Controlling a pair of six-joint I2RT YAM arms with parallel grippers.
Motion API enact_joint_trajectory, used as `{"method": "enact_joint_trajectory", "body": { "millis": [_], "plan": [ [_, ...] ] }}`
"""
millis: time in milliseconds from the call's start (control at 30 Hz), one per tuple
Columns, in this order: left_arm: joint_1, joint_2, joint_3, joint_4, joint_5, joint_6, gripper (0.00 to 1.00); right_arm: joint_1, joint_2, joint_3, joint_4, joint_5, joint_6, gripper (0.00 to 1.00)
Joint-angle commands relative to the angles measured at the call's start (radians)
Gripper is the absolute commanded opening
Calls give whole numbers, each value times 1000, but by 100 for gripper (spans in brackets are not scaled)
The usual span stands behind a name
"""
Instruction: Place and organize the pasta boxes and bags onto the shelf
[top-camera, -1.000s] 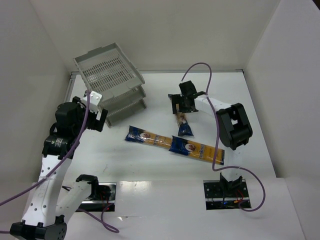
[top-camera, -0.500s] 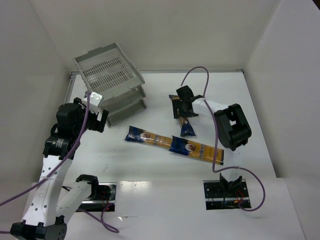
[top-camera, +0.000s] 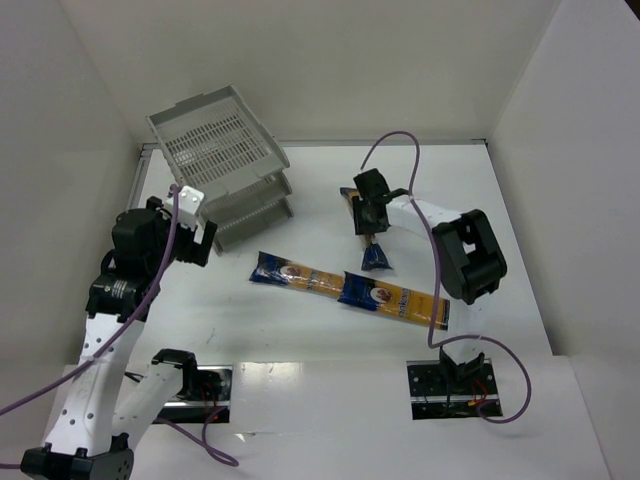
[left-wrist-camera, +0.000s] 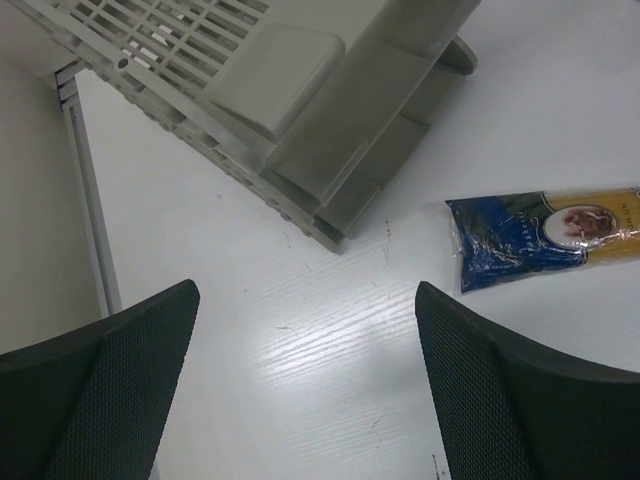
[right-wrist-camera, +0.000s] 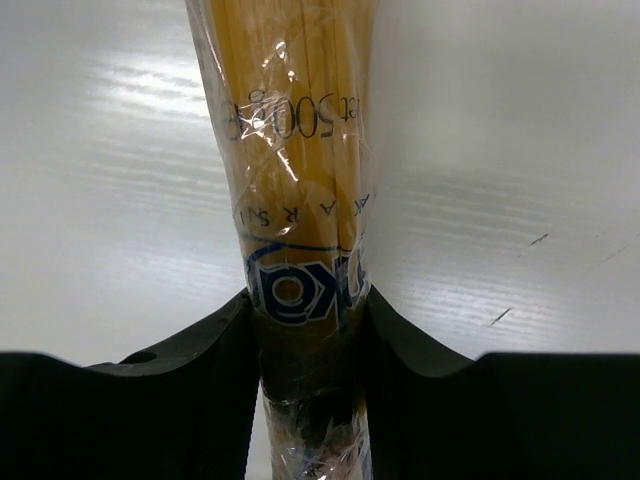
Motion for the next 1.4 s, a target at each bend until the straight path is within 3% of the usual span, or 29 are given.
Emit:
{"method": "enact_joint_trajectory", "body": {
  "millis": [0, 433, 533, 767, 833, 1033, 1367],
  "plan": [
    [6, -17, 0, 31, 10, -19, 96, 5, -202, 20, 42, -61, 10, 0],
    [15, -17, -9, 59, 1, -19, 96, 5, -399, -37, 84, -91, 1, 0],
    [15, -17, -9, 68, -13, -28, 96, 5, -447, 80, 26, -65, -10, 0],
    [38, -36, -29, 120, -159, -123, 96, 52, -412, 533, -23, -88, -45, 0],
    [49, -47, -29, 129, -169, -161, 96, 101, -337, 630, -42, -88, -71, 0],
    [95, -47, -20, 138, -178, -251, 96, 282, -15, 1182, -76, -60, -126, 0],
    [143, -56, -40, 129, -157, -304, 95, 387, 354, 1549, 76, -121, -28, 0]
  ]
}}
